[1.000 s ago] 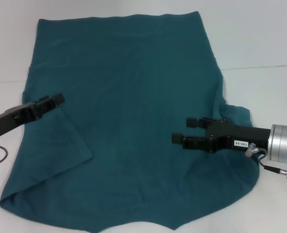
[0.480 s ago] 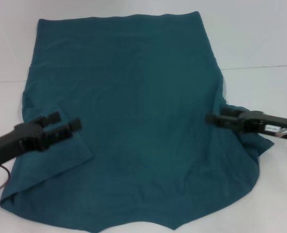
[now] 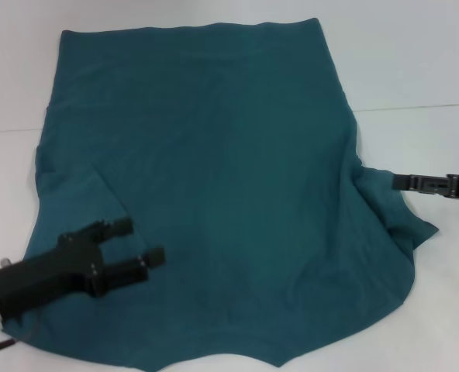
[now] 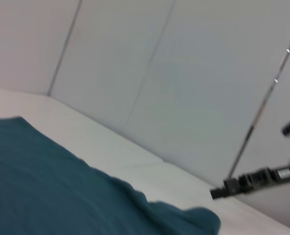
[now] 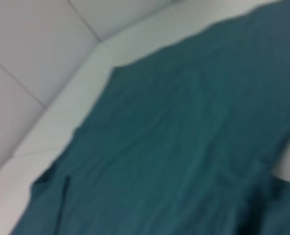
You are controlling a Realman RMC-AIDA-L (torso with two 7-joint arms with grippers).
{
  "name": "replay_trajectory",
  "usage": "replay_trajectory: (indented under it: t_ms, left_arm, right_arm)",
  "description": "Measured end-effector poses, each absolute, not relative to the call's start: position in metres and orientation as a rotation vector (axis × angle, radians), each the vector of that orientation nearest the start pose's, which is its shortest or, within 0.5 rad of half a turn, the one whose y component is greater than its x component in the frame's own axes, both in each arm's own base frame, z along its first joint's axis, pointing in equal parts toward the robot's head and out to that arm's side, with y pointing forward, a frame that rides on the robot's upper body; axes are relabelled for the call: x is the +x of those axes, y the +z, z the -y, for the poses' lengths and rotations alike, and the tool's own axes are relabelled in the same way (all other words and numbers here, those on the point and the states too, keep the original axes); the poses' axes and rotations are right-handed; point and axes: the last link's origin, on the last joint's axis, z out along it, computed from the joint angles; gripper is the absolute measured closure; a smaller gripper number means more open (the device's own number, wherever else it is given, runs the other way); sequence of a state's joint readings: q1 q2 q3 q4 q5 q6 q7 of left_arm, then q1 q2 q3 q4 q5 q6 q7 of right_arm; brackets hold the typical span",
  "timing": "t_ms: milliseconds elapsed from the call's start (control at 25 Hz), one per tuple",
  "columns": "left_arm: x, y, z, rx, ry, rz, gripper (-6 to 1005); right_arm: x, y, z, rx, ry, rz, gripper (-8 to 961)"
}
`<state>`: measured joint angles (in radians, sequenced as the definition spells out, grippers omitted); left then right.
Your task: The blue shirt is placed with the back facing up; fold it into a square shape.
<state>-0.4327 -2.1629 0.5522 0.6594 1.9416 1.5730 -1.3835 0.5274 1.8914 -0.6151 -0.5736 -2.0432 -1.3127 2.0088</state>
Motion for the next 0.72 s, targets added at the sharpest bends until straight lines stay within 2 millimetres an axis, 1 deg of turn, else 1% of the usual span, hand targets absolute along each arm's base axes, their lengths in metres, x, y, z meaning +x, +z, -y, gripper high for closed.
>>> replay_trajectory:
  t_ms: [200, 360, 520, 720]
  left_arm:
    - [-0.277, -0.020, -0.299, -2.564, -0.886, 0.797, 52]
    - [-0.278, -0.024, -0.297, -2.586, -0.865, 0.798, 52]
    - [-0.278, -0.025, -0.297, -2.589, -0.865, 0.798, 52]
    - [-0.277, -0.027, -0.297, -2.605, -0.855, 0.790, 52]
  right_arm:
    - [0.339, 0.090, -0.364, -2.102, 0.522, -1.539, 72]
    - [0.341, 0.091, -0.363, -2.089, 0.481, -1.565, 74]
    - [0.342, 0.087, -0.365, -2.078, 0.465, -1.572, 77]
    - [0.338, 0.073, -0.372, -2.056, 0.471, -1.562, 80]
